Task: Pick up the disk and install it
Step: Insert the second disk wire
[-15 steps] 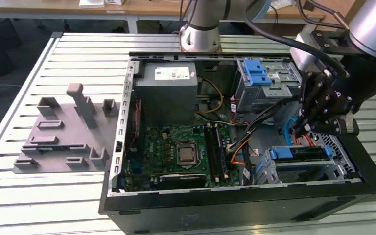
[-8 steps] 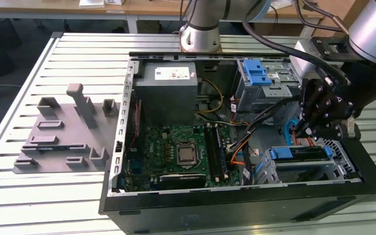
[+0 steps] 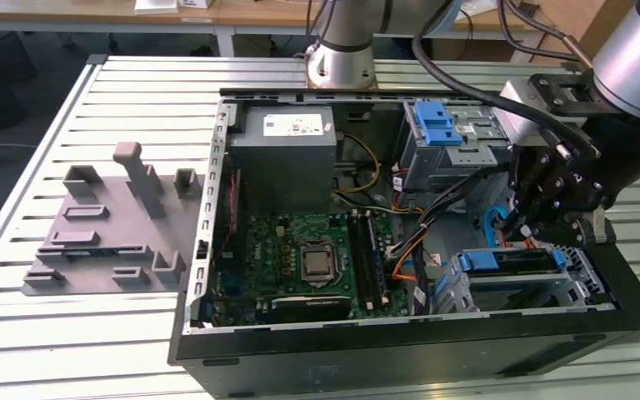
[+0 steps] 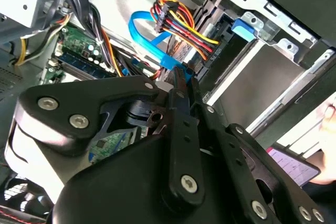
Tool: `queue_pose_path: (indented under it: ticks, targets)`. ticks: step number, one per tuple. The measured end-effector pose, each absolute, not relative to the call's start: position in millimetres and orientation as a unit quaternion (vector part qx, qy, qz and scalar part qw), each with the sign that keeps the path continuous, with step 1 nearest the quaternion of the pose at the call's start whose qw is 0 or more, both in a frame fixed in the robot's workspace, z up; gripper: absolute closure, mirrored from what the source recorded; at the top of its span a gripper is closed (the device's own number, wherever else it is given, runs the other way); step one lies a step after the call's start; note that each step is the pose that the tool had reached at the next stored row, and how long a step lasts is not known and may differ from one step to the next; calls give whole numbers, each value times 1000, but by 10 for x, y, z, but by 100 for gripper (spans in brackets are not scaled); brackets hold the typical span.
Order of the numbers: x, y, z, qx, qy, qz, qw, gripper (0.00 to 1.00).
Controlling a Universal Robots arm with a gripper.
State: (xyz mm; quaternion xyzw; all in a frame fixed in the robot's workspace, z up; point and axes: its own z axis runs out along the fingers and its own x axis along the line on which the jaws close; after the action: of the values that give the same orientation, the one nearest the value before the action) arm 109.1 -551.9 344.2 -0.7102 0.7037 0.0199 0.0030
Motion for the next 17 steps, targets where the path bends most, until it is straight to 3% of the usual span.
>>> queue_pose_path:
  ticks: [17]
  targets:
    - [1091,-5633,3374,-713,701,20,4,84]
